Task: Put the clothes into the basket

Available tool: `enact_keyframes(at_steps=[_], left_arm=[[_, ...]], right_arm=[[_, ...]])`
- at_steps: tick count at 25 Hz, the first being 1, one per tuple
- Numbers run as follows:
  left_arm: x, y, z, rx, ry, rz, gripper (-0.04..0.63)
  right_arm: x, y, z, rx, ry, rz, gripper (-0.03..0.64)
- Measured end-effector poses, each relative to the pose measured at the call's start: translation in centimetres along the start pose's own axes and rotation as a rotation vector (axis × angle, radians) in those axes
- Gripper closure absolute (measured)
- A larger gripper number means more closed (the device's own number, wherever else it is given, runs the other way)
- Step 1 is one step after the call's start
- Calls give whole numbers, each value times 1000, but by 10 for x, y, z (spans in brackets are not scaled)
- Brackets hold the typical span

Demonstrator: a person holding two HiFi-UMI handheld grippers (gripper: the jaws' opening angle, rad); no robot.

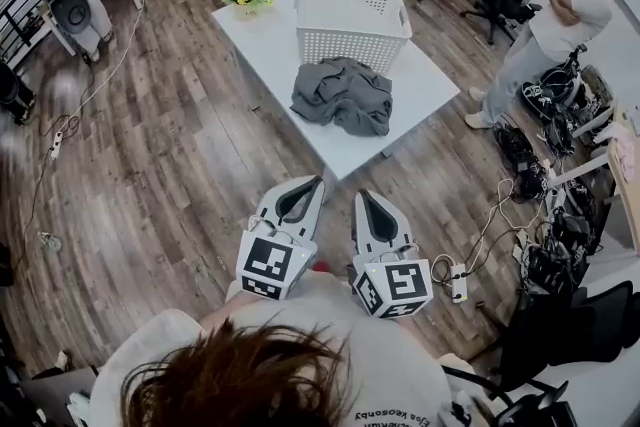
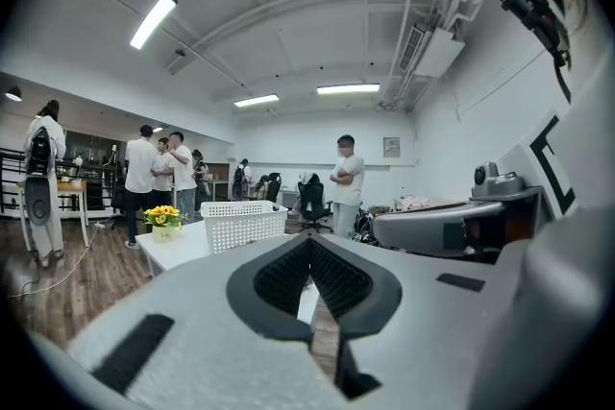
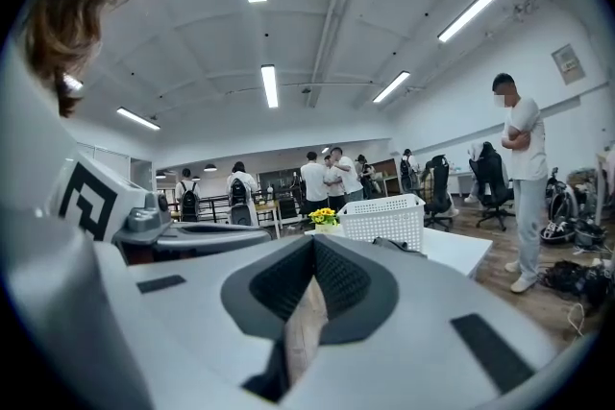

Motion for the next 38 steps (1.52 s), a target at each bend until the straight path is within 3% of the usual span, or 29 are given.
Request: enact_keyframes(at_steps=[11, 19, 28, 38], left_arm=[[-4, -2, -18, -50, 5, 14, 586], [-1, -21, -37, -43, 0, 21, 586], [20, -94, -62, -17, 4, 61, 586], [53, -180, -88, 77, 27, 75, 586]], right_arm=[[-7, -17, -14, -13, -4, 10, 601], [-8, -44, -3, -15, -8, 15, 601], [3, -104, 54, 2, -3, 37, 601], [27, -171, 131, 53, 19, 52, 602]])
Point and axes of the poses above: the fingertips, and each gripper's own axes: y backward along the fingers, z to its right, x out of its top, the point moved 1 cm from there along y, backward along the fingers, and after that the axes turned 6 degrees about y, right-handed, at the moved point
